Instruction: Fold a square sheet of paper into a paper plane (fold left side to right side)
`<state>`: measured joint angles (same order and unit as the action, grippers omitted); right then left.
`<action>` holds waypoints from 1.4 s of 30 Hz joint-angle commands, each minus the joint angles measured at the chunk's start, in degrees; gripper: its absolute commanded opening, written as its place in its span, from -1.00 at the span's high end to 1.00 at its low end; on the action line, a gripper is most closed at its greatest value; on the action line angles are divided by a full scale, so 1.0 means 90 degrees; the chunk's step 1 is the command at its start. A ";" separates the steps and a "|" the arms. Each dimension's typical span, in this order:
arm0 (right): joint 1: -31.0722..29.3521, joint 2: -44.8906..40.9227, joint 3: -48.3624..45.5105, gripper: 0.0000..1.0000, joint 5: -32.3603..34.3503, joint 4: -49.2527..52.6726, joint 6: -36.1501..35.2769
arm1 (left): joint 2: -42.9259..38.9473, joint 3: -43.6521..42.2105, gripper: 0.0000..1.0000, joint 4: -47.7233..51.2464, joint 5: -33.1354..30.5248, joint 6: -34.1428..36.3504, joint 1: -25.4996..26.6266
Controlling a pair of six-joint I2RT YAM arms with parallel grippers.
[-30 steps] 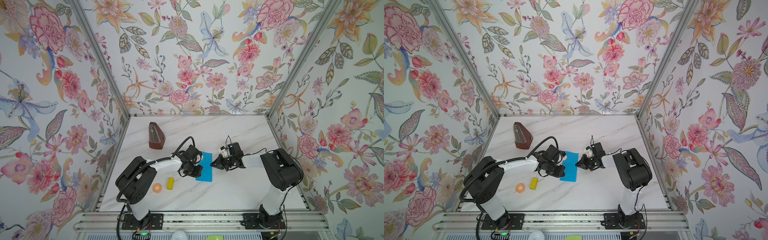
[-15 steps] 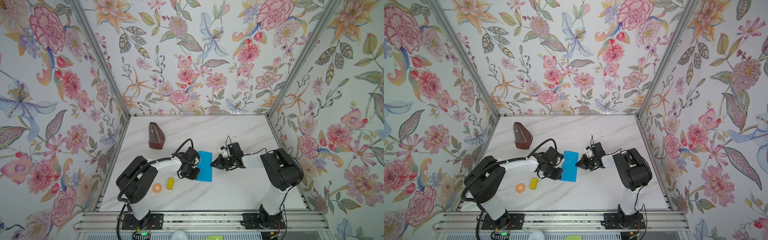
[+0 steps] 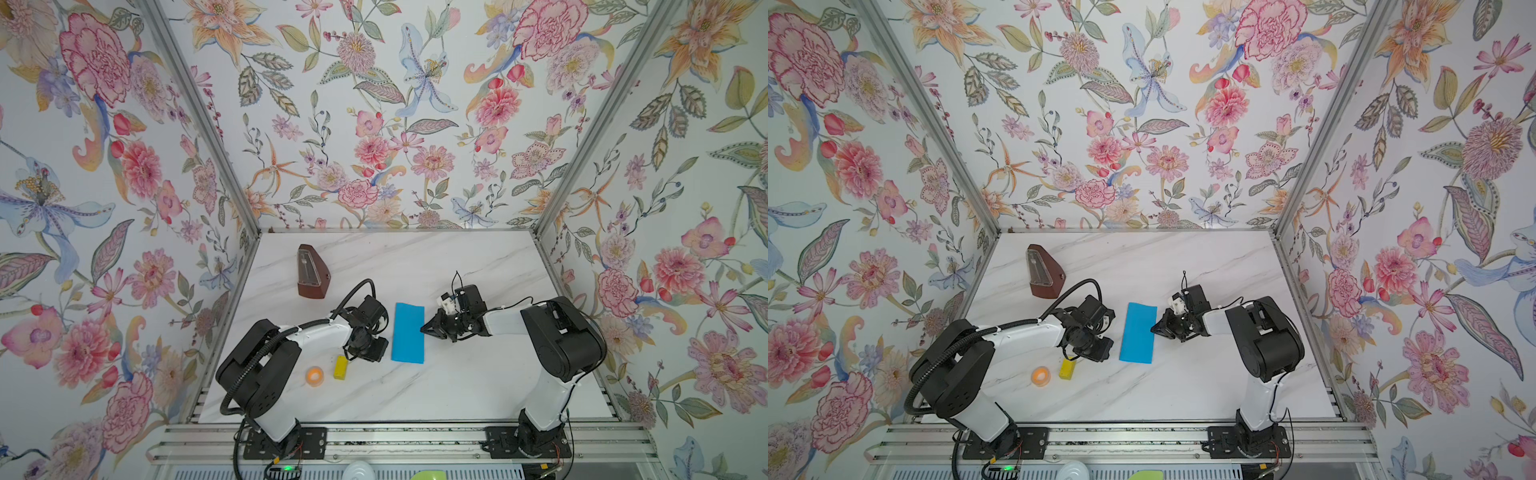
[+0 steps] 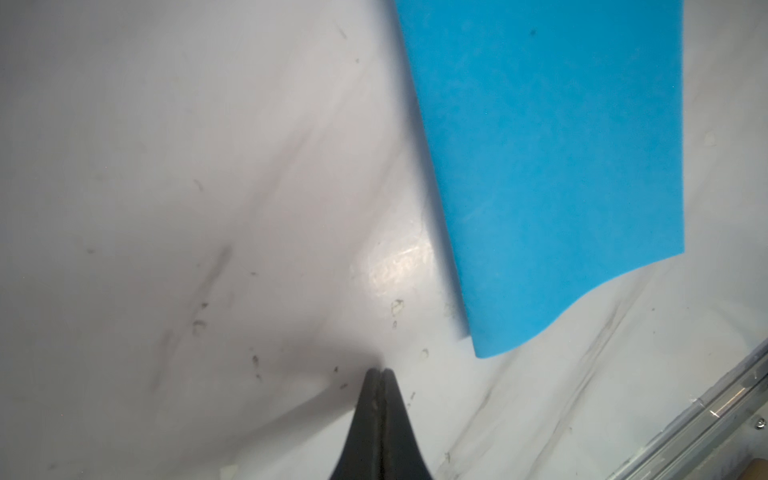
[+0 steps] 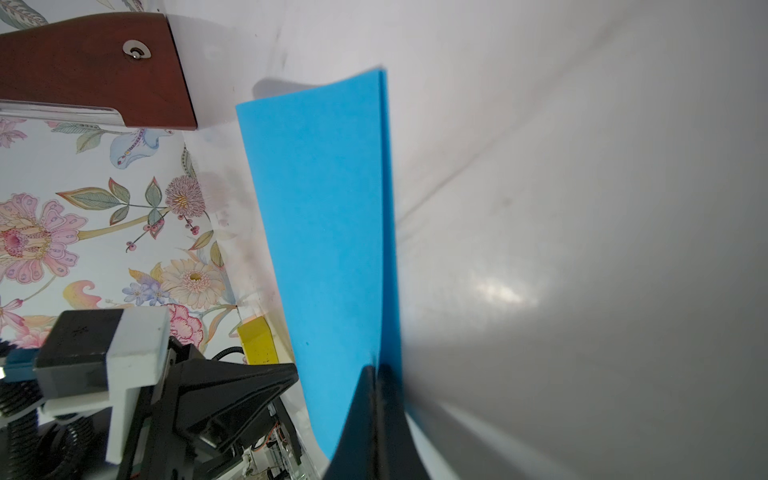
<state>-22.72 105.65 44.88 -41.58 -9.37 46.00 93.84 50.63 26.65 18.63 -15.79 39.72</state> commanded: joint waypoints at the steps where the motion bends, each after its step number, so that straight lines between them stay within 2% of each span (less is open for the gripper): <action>1: -0.0024 0.0229 -0.0027 1.00 0.0607 0.1212 0.0319 | -0.0241 0.0439 1.00 0.0174 -0.0500 0.0476 0.0258; 5: -0.0065 0.0225 0.0061 1.00 0.0694 0.1360 0.0624 | -0.0062 0.0945 1.00 0.0142 -0.0957 0.0791 0.0932; 13: -0.0091 0.0358 0.0213 1.00 0.0742 0.1618 0.0695 | 0.0259 0.1288 0.59 -0.0296 -0.1376 0.0944 0.1843; 17: -0.0093 0.0354 0.0266 1.00 0.0763 0.1694 0.0662 | 0.0481 0.1437 0.29 -0.0318 -0.1685 0.1021 0.2156; 23: -0.0092 0.0371 0.0322 1.00 0.0775 0.1763 0.0592 | 0.0940 0.1685 0.12 -0.0245 -0.1992 0.1112 0.2430; 29: -0.0093 0.0381 0.0341 1.00 0.0773 0.1783 0.0537 | 0.1263 0.1982 0.01 -0.0163 -0.2295 0.1317 0.2520; 34: -0.0083 0.0384 0.0372 1.00 0.0790 0.1841 0.0488 | 0.1370 0.2146 0.01 0.0107 -0.2648 0.1479 0.2568; 42: -0.0085 0.0371 0.0403 1.00 0.0803 0.1907 0.0436 | 0.1224 0.2196 0.16 0.0339 -0.2774 0.1559 0.2571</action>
<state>-23.16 106.08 49.56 -40.03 -0.14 50.81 105.23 68.97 27.27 -4.51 -2.83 62.28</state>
